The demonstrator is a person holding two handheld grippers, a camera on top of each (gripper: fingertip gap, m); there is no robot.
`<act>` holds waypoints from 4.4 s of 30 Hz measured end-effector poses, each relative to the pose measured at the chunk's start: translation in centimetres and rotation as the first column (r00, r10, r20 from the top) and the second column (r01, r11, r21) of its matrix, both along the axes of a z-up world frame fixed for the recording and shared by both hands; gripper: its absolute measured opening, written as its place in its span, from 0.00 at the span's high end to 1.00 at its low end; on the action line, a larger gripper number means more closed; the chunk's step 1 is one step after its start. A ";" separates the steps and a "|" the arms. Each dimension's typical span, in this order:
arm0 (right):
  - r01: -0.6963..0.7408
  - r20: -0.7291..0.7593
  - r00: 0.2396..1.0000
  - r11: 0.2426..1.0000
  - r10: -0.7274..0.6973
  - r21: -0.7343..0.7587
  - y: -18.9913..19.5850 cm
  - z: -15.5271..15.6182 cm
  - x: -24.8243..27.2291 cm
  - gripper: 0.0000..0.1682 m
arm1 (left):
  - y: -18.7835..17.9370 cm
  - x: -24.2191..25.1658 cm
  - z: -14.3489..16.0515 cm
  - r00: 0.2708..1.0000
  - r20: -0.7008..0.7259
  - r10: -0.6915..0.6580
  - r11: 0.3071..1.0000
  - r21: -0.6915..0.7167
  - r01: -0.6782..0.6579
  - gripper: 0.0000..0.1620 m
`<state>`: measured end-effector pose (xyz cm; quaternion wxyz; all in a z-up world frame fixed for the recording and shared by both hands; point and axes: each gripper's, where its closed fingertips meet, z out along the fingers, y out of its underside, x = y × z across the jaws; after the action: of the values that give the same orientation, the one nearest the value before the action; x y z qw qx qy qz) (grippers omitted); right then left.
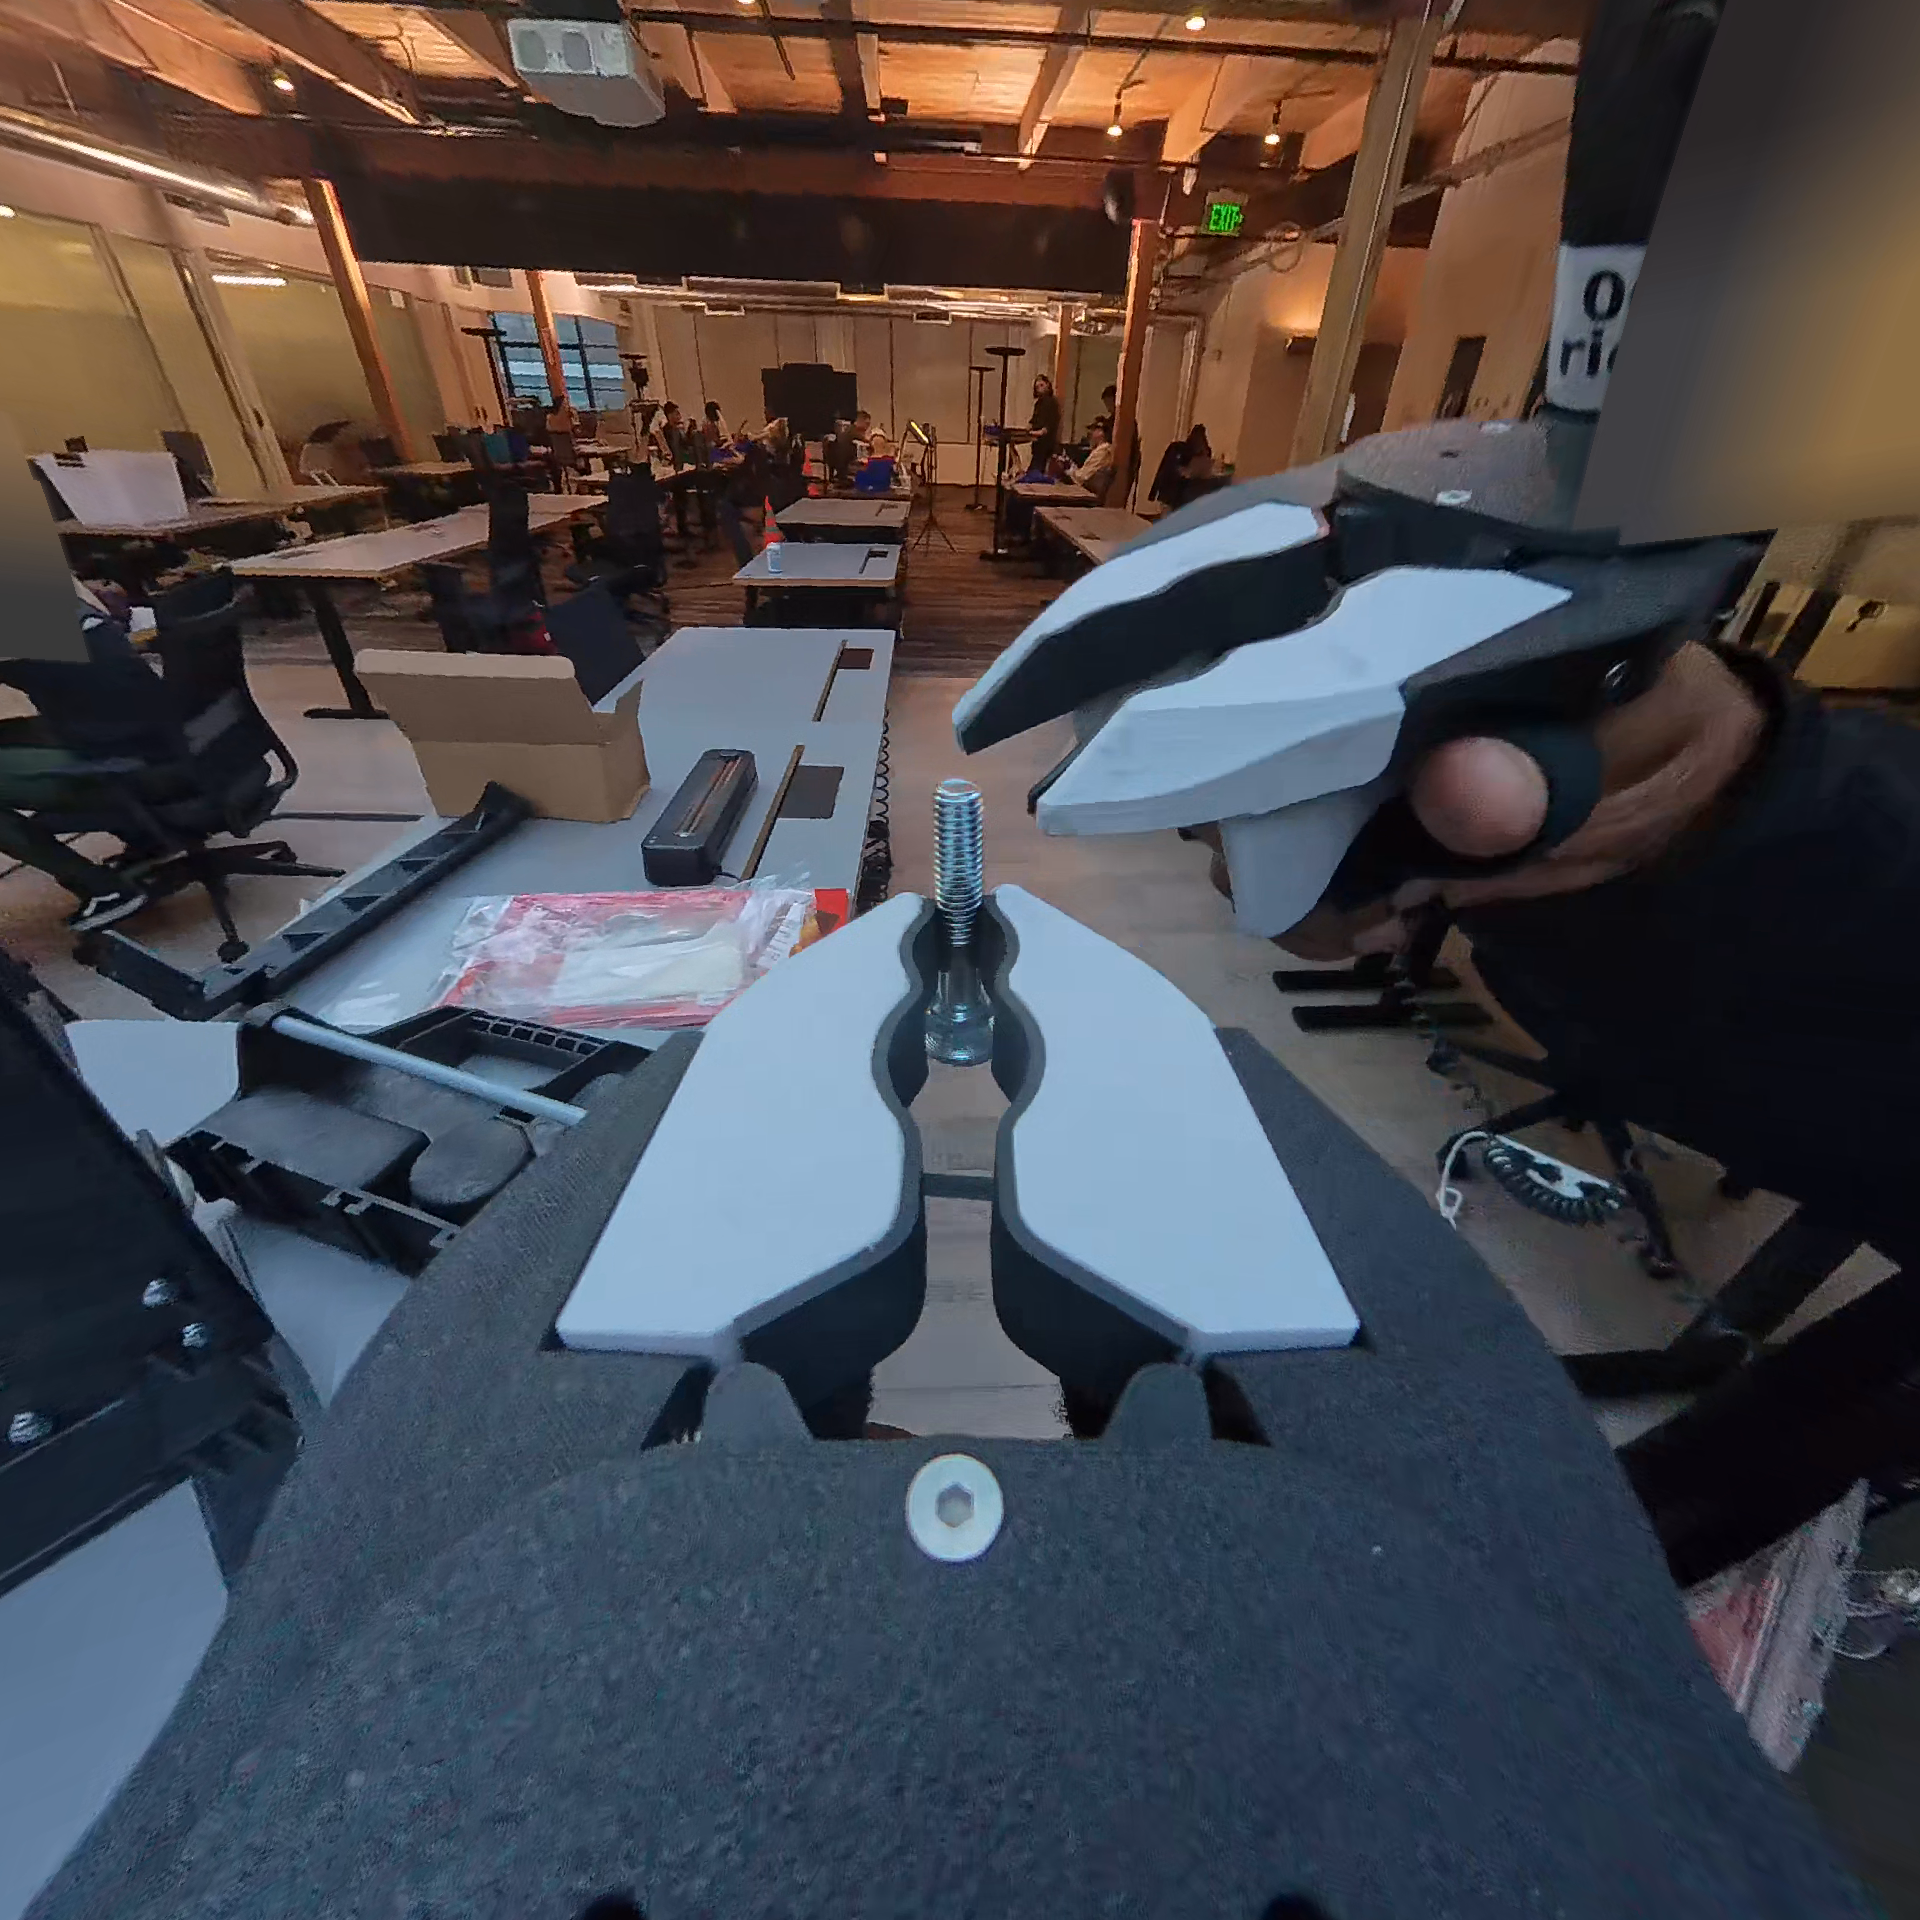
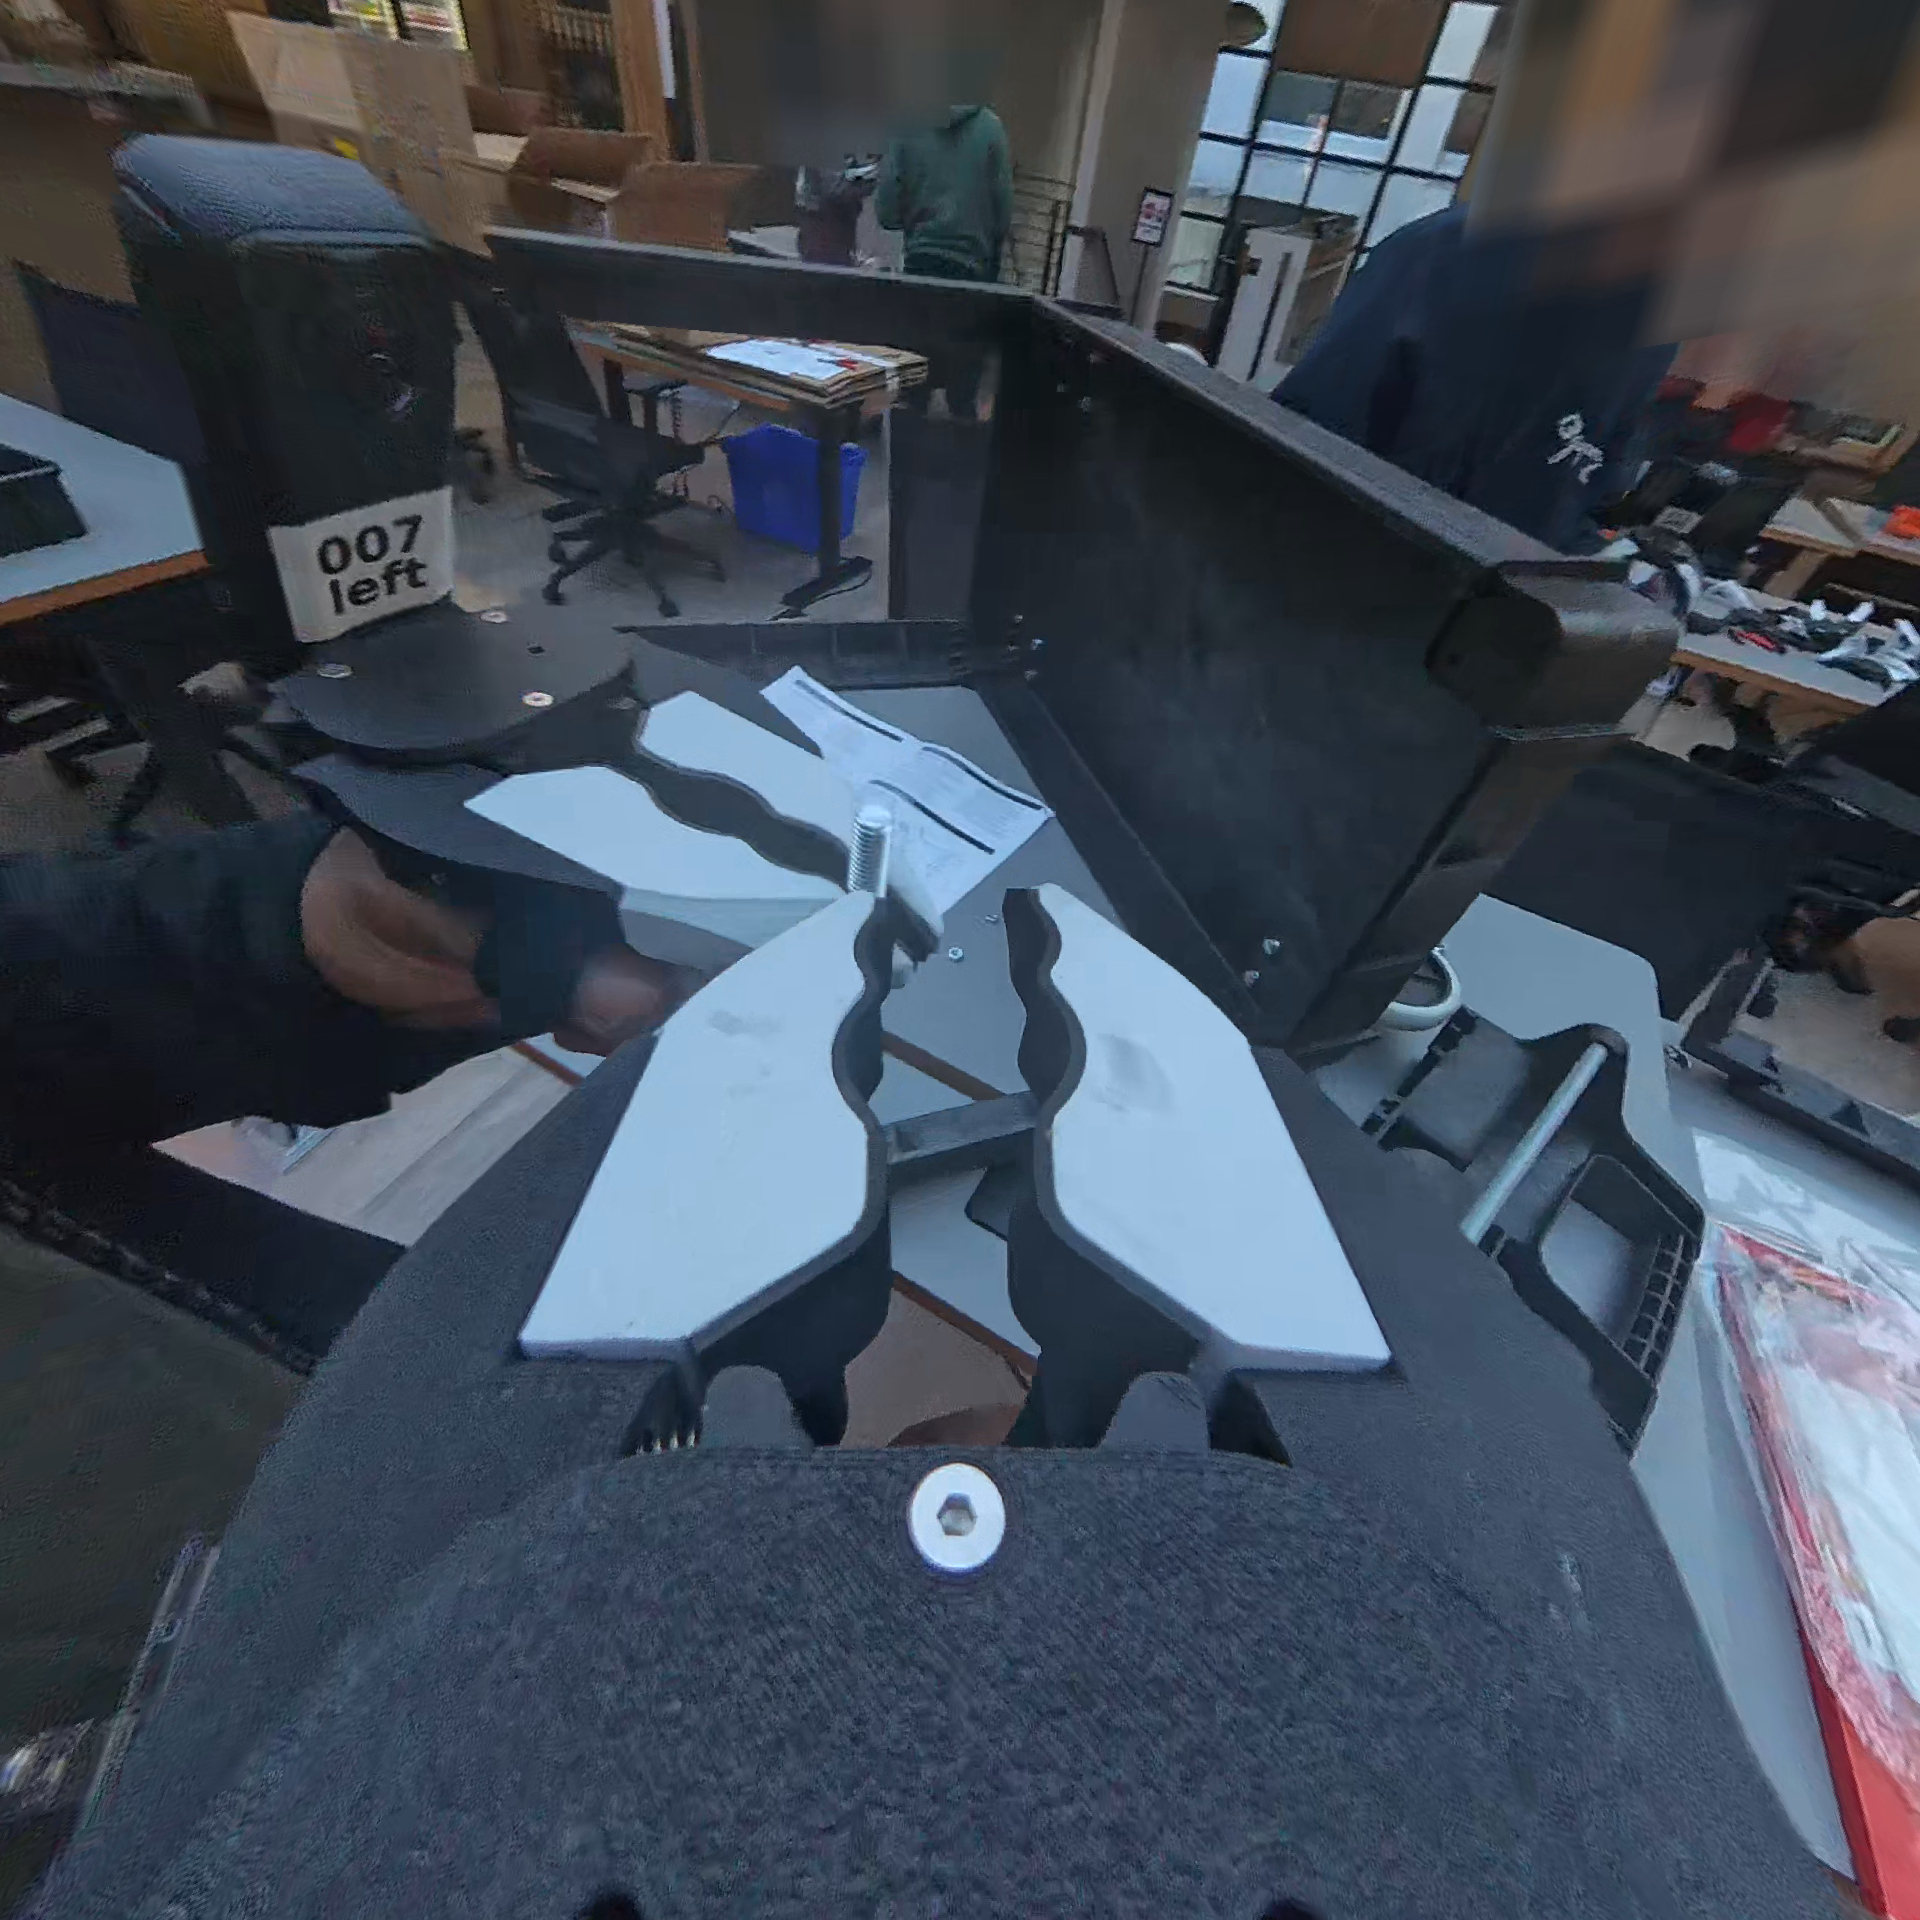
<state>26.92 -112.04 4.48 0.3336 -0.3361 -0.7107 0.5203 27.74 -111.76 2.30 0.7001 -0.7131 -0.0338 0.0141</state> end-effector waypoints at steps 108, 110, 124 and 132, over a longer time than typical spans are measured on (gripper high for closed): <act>-0.194 0.169 0.945 0.897 0.280 -0.398 -13.2 0.3 -11.9 0.94 | -11.5 -11.0 1.1 0.949 0.280 -0.141 0.787 0.613 -0.064 0.87; -0.191 0.171 0.946 0.898 0.277 -0.396 -13.2 0.2 -12.0 0.94 | -11.6 -11.2 1.2 0.948 0.283 -0.145 0.780 0.622 -0.066 0.87; -0.192 0.167 0.944 0.885 0.284 -0.424 -13.1 0.1 -12.2 0.94 | -11.6 -11.7 1.3 0.938 0.306 -0.160 0.764 0.640 -0.078 0.90; -0.191 0.157 0.944 0.871 0.289 -0.454 -12.9 0.3 -12.2 0.94 | -11.4 -11.5 1.4 0.935 0.305 -0.183 0.762 0.645 -0.062 0.90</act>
<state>14.68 -124.99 4.78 0.1025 -0.3656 -0.6462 0.6620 16.28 -123.16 3.67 0.8847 -0.4201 -0.1371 -0.1484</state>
